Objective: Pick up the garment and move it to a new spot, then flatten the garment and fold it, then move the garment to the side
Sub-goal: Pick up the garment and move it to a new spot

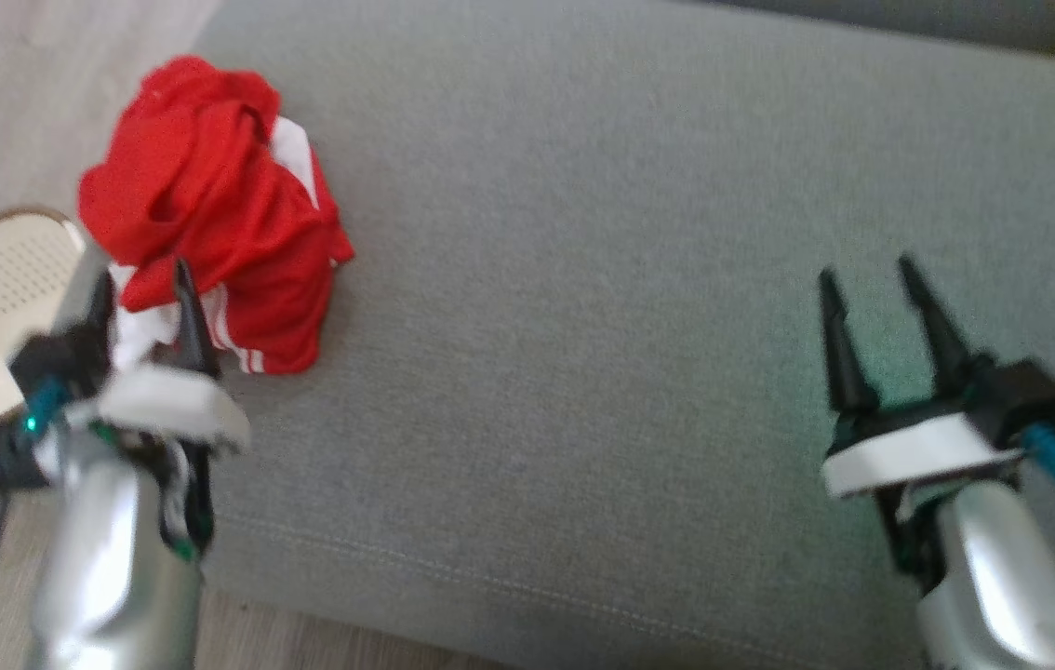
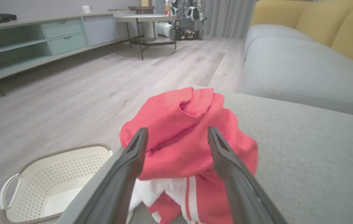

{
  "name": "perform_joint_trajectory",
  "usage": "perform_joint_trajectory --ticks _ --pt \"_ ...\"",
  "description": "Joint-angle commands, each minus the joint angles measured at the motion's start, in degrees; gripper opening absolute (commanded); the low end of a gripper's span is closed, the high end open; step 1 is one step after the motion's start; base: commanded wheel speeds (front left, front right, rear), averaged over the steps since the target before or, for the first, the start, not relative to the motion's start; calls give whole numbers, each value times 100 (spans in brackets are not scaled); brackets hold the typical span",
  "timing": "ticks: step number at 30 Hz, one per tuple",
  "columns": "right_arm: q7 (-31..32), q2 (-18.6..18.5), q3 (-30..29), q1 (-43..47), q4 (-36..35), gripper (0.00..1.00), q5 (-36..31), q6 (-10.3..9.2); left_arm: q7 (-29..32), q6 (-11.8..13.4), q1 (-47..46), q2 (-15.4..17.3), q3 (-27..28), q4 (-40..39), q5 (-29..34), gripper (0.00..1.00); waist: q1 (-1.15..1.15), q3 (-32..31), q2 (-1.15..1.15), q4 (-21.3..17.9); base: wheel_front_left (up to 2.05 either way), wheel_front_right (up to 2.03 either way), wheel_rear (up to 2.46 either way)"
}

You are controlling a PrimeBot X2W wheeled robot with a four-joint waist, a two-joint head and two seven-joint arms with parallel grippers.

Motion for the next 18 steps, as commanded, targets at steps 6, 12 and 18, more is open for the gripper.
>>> perform_joint_trajectory --ticks 6,12,18 --pt "107 -212 -52 -326 -536 100 -73 -4 339 -78 -1306 507 271 793 -71 100 0 708 0 -230 0 0 0" --pt "172 -278 -63 -331 -735 100 -84 -4 598 -151 -2109 742 210 1683 -51 100 0 955 0 -298 0 0 0" --pt "207 -290 -17 -374 -807 100 -90 -4 788 -238 -2599 905 41 2525 49 100 0 1041 0 -351 0 0 0"
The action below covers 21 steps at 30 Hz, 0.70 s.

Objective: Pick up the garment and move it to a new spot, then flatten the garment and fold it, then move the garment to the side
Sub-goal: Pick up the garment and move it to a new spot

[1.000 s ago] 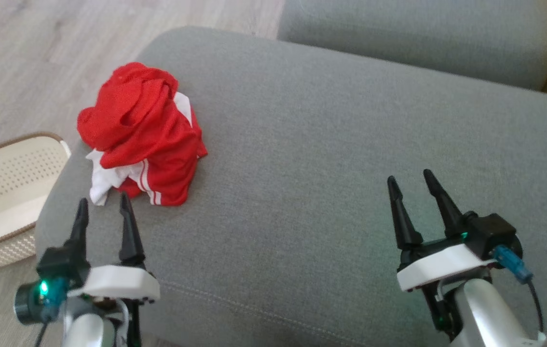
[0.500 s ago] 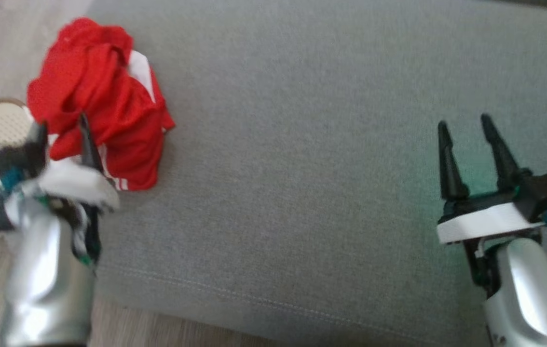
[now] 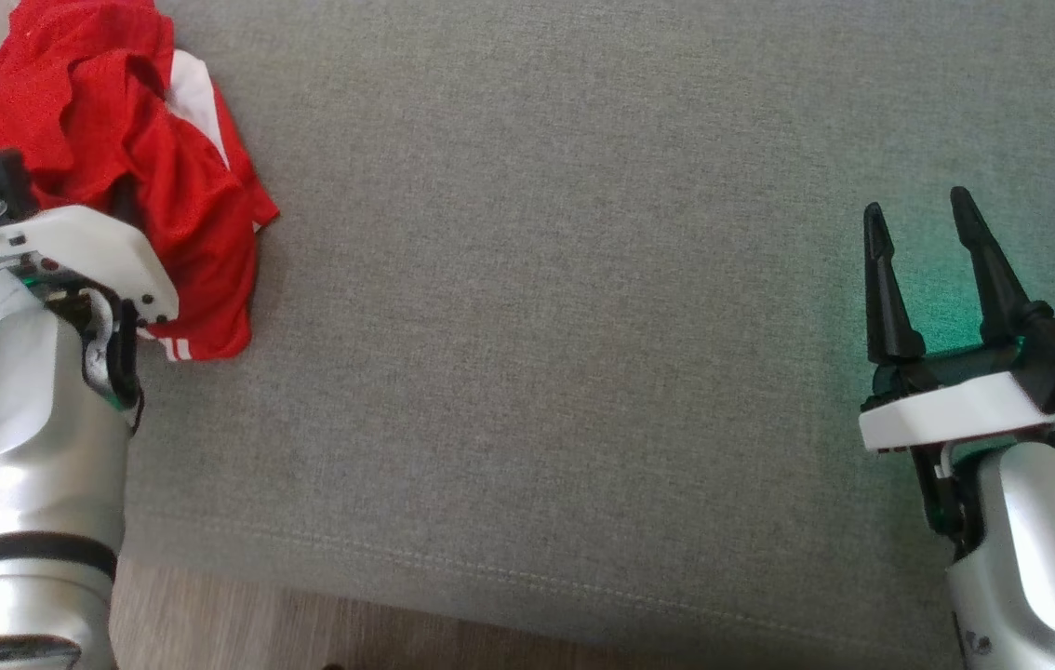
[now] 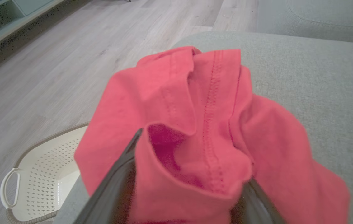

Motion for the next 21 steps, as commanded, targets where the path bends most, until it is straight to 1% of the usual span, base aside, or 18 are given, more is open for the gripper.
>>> perform_joint_trajectory --ticks 1,2,3,8,11,14,17,19,20,21 --pt "-2 -46 172 -126 -218 100 -33 -4 28 -80 -268 349 73 66 63 100 -1 5 0 -20 0 0 0" --pt "0 -45 181 -129 -215 100 -36 -4 28 -103 -321 355 65 173 51 39 -1 0 0 -25 0 0 0" --pt "0 -45 185 -129 -208 100 -37 -4 -24 -107 -363 355 57 244 47 0 -1 -12 0 -27 0 0 0" --pt "-40 5 192 -101 -101 100 -31 -4 -485 -105 -462 354 74 431 -14 0 -1 -190 0 -35 0 0 0" --pt "-93 74 220 -103 -6 100 -6 -4 -768 -103 -449 381 120 333 -59 0 -1 -379 0 -67 0 0 0" --pt "-133 119 225 -103 70 100 21 -4 -864 -101 -404 399 161 139 -87 0 -1 -511 0 -87 0 0 0" --pt "-185 183 248 -88 202 100 42 -4 -909 -123 -284 432 217 -395 -95 0 -1 -728 0 -129 0 0 0" --pt "-216 225 261 -78 282 100 55 -4 -913 -122 -144 435 282 -989 -83 0 -1 -870 0 -169 0 0 0" --pt "-241 262 272 -67 362 100 76 -4 -914 -154 33 413 309 -1570 -52 0 -1 -1010 0 -218 0 0 0" --pt "-251 278 282 -63 403 100 88 -4 -915 -182 114 390 314 -1830 -44 0 -1 -1078 0 -249 0 0 0"
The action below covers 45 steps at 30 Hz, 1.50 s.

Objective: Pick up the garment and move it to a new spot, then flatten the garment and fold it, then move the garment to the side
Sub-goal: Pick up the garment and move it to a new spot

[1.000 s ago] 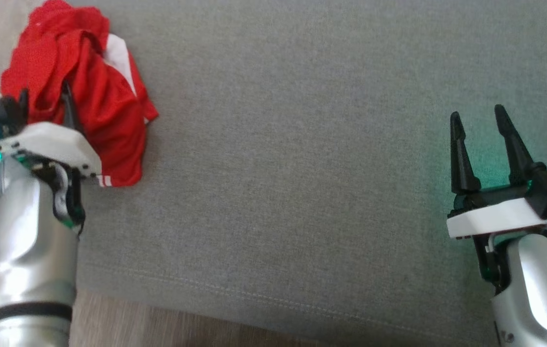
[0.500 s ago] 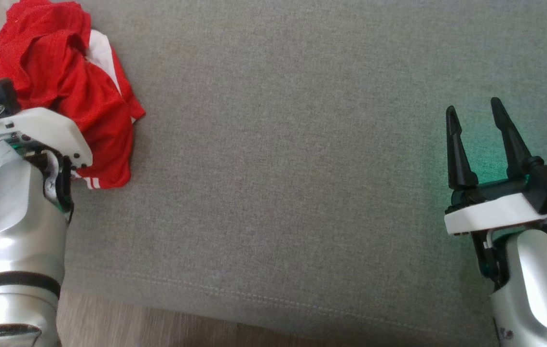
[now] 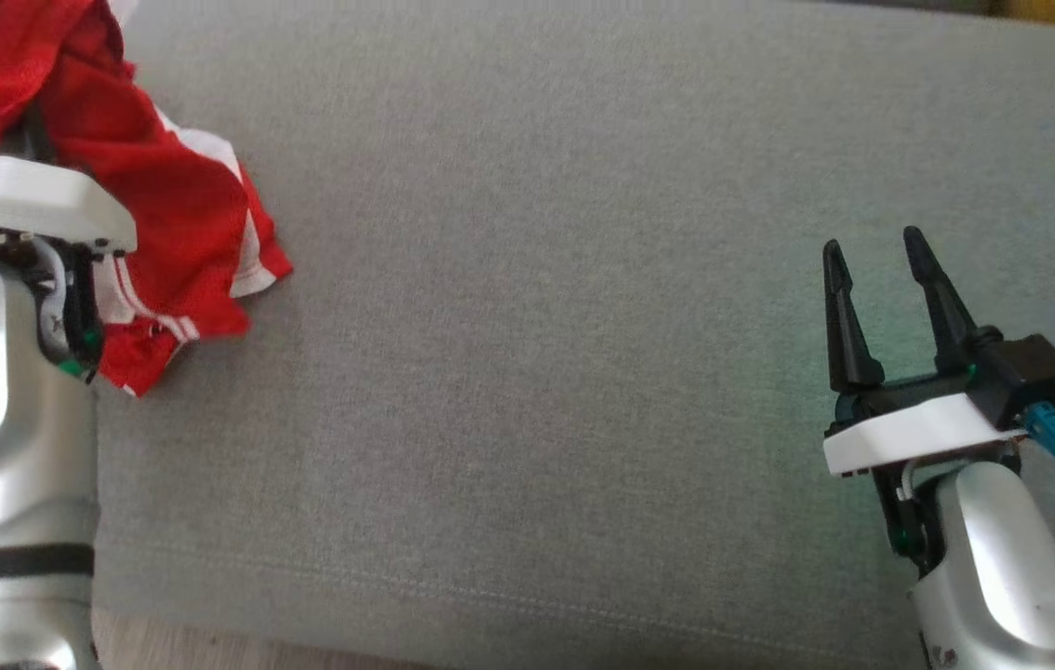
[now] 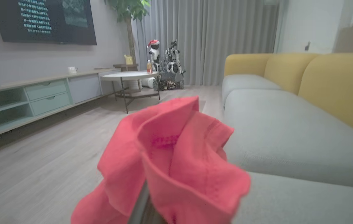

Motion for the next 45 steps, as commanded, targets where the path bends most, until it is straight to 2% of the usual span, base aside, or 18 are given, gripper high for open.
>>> perform_joint_trajectory --ticks 1,5,15,25,29,30,31,34,35,39,42,45 --pt "-84 65 145 -57 -133 100 31 -4 -68 -34 -55 248 180 -354 20 0 0 -181 0 -109 0 0 0" --pt "-107 103 169 -62 -16 100 71 -4 -69 -114 130 118 118 -1056 40 0 0 -413 0 -301 0 0 0" --pt "-117 122 246 -241 -227 100 279 -4 216 -199 6 -270 -372 -1599 69 0 0 -433 0 -1095 0 0 0" --pt "-118 123 124 -469 -570 100 547 -4 408 -186 -589 -778 -1198 -1284 284 0 0 104 0 -2100 0 0 0" --pt "-118 123 110 -544 -636 100 689 -4 294 -47 -818 -919 -1672 -826 284 0 0 297 0 -2460 0 0 0" --pt "-118 123 135 -560 -639 100 720 -4 266 10 -857 -934 -1802 -691 252 41 0 340 0 -2556 0 0 0" --pt "-118 123 145 -571 -640 100 745 -4 241 53 -884 -943 -1956 -557 168 100 0 369 0 -2627 0 0 0" --pt "-118 123 192 -592 -629 100 816 -4 197 173 -906 -949 -2662 -309 -389 100 0 411 0 -2824 0 0 0" --pt "-118 123 192 -592 -629 100 816 -4 197 173 -906 -949 -2662 -309 -389 100 0 411 0 -2824 0 0 0" --pt "-118 123 138 -565 -629 100 815 -4 140 386 -952 -950 -3463 -120 -960 100 0 393 0 -2876 0 0 0" --pt "-118 123 34 -513 -614 100 778 -4 60 569 -987 -951 -3673 46 -1227 100 0 308 0 -2764 0 0 0" --pt "-118 123 -4 -435 -606 100 719 -4 -22 724 -985 -951 -3599 209 -1341 100 0 177 0 -2535 0 0 0"
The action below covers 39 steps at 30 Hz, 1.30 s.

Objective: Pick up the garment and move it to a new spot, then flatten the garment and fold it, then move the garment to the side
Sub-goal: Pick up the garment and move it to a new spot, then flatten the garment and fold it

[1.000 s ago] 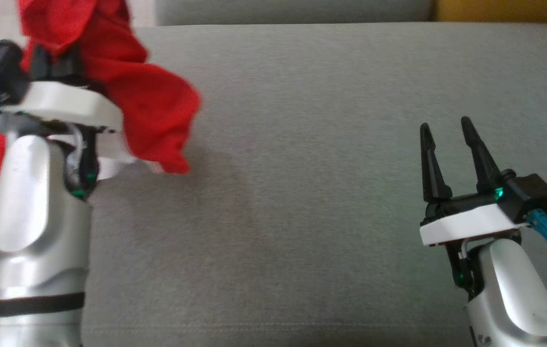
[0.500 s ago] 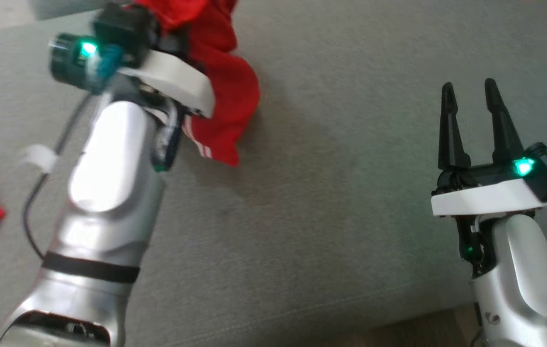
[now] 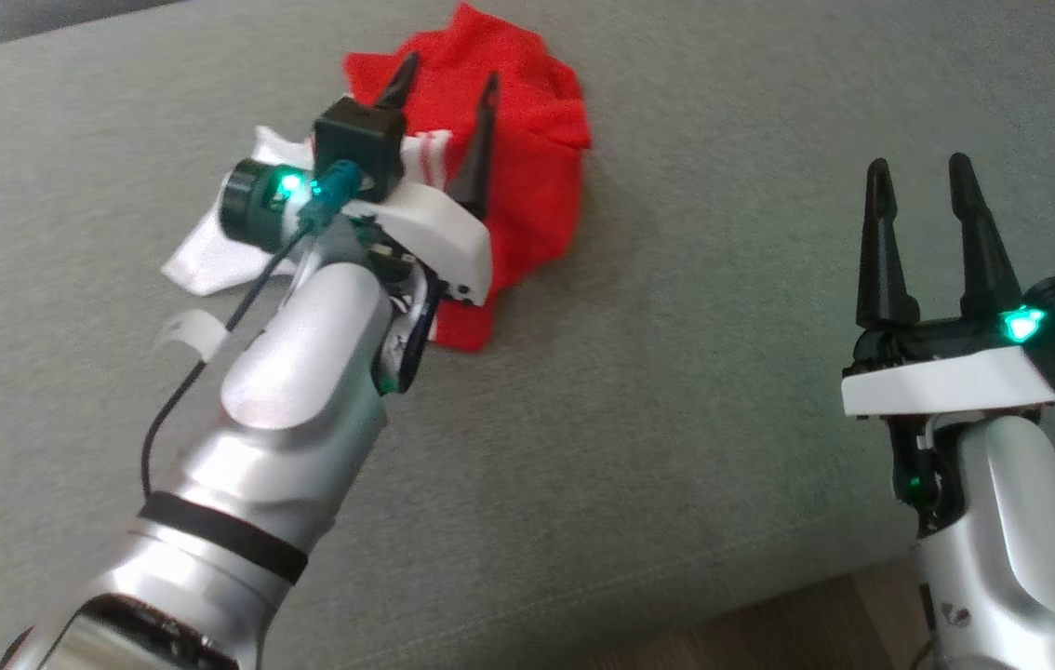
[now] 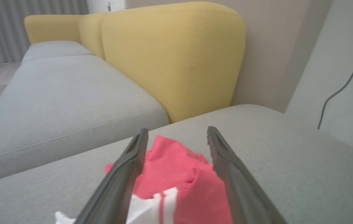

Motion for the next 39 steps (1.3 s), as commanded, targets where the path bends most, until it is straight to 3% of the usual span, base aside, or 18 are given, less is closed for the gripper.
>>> perform_joint_trajectory --ticks 1,6,14,20,29,39 --pt "-35 21 115 -39 -180 100 -78 -4 -66 60 -301 113 247 -134 -27 100 0 -168 0 241 0 0 0" --pt "-35 21 119 174 -152 100 -254 -4 -92 157 220 357 769 -544 -16 100 0 -465 0 802 0 0 0" --pt "-35 21 81 608 -26 100 -421 -4 -94 89 2253 743 1526 -1781 260 100 0 -857 0 1572 0 0 0" --pt "-35 21 4 748 74 100 -548 -4 -94 12 3386 448 2033 -2506 568 100 0 -966 0 1884 0 0 0" --pt "-17 -21 250 341 445 100 -898 -4 -95 -293 3595 157 2303 -2716 956 100 0 -896 0 2256 0 0 0" --pt "318 -673 683 -789 1696 100 -894 -4 -95 -336 3579 110 2041 -2679 846 100 0 -658 0 2716 0 0 0"
